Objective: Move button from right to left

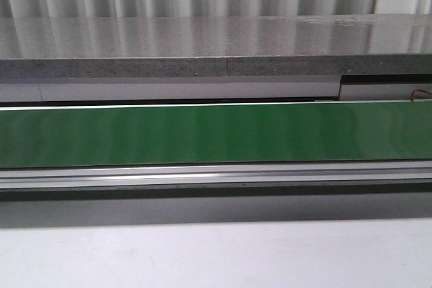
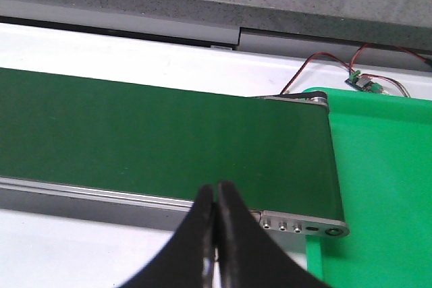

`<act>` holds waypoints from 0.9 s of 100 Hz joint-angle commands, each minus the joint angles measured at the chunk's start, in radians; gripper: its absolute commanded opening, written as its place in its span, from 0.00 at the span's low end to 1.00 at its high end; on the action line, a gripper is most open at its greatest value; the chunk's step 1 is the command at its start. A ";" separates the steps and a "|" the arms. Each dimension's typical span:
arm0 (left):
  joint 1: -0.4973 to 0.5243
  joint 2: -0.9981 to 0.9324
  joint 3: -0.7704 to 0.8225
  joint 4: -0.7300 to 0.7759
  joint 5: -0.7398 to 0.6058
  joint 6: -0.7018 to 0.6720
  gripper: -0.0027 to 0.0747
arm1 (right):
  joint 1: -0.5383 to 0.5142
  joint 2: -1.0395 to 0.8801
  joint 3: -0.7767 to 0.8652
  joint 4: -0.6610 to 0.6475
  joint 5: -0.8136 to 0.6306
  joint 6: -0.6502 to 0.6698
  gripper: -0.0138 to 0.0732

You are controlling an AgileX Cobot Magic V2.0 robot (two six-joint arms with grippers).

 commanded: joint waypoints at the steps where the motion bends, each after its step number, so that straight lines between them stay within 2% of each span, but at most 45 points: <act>1: -0.010 -0.031 -0.018 -0.030 -0.063 -0.006 0.01 | 0.000 0.003 -0.027 0.002 -0.068 -0.007 0.08; 61: -0.010 -0.041 -0.016 -0.030 -0.060 -0.006 0.01 | 0.000 0.003 -0.027 0.002 -0.068 -0.007 0.08; 78: -0.023 -0.058 0.036 -0.007 -0.138 -0.006 0.01 | 0.000 0.003 -0.027 0.002 -0.068 -0.007 0.08; 83: -0.035 -0.077 0.058 0.037 -0.166 -0.052 0.01 | 0.000 0.003 -0.027 0.002 -0.068 -0.007 0.08; 90: -0.050 -0.101 0.092 0.166 -0.190 -0.212 0.01 | 0.000 0.003 -0.027 0.002 -0.068 -0.007 0.08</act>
